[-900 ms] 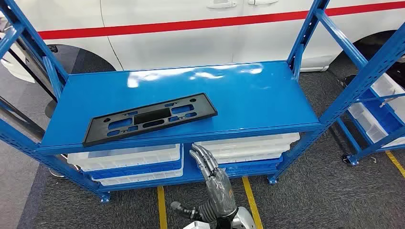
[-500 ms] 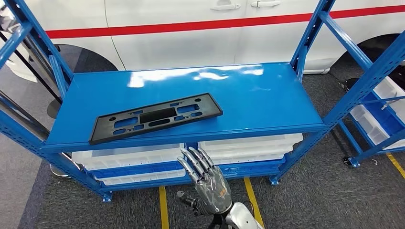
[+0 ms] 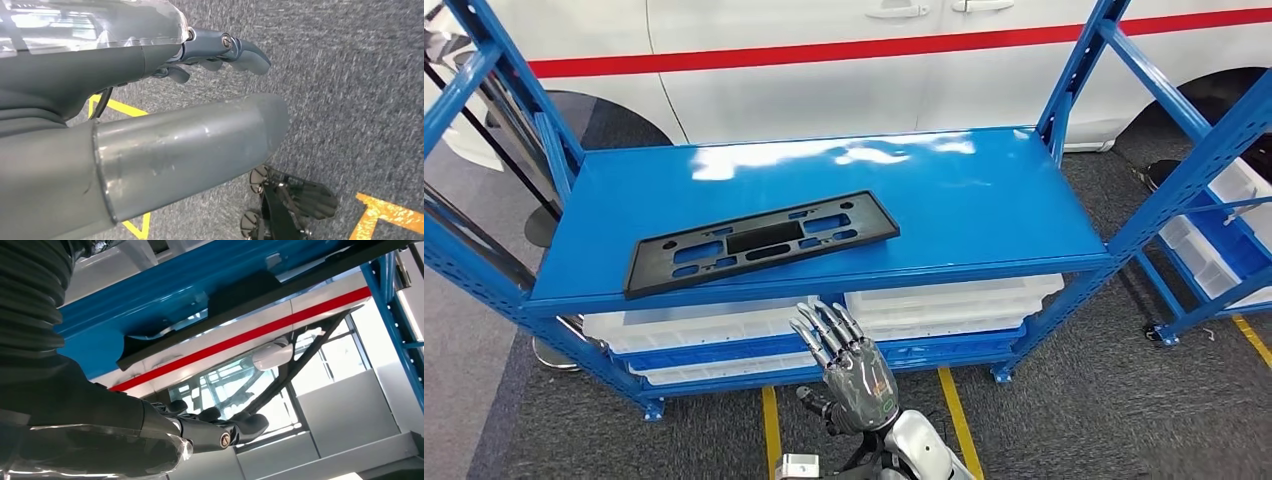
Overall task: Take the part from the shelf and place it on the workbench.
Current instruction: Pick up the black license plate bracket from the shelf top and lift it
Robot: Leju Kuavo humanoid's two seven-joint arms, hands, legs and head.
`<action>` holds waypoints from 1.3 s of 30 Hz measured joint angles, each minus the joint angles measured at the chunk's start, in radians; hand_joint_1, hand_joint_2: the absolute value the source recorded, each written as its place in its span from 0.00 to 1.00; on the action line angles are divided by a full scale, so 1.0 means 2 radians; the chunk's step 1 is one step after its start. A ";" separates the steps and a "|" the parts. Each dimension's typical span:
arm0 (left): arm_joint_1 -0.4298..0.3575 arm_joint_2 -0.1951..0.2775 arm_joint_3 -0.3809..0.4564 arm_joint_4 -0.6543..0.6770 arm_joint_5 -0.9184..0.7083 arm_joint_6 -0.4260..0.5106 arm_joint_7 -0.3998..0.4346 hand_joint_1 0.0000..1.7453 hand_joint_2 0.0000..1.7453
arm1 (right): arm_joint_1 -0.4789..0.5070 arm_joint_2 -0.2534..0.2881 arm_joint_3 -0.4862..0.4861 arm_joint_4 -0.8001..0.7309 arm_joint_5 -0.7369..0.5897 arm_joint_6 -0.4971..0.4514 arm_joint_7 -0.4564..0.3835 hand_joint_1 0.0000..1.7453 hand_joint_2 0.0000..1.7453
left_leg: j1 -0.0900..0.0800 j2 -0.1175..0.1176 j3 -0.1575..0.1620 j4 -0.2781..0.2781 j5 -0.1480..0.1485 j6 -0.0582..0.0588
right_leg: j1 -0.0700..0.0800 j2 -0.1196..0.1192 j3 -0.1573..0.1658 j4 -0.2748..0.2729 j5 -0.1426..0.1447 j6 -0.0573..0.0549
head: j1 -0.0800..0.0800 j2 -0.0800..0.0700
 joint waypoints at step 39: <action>-0.009 0.016 0.012 0.017 -0.027 -0.019 0.008 0.00 0.00 | -0.017 0.047 -0.061 0.097 -0.089 0.000 -0.086 0.00 1.00 | 0.006 0.001 -0.033 0.131 -0.079 -0.022 | -0.004 0.002 0.006 -0.016 0.011 -0.013 | 0.000 0.000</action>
